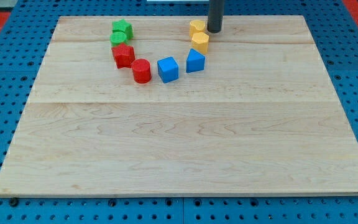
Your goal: Point your arm above yellow heart
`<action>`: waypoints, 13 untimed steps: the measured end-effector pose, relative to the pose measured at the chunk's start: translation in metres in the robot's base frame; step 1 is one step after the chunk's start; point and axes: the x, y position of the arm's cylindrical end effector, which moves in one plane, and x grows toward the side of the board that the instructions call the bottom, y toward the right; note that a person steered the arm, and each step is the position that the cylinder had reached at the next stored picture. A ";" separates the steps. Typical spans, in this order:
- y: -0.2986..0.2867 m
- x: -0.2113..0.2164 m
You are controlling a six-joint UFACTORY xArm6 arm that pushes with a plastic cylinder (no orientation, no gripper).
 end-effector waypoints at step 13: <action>-0.031 -0.044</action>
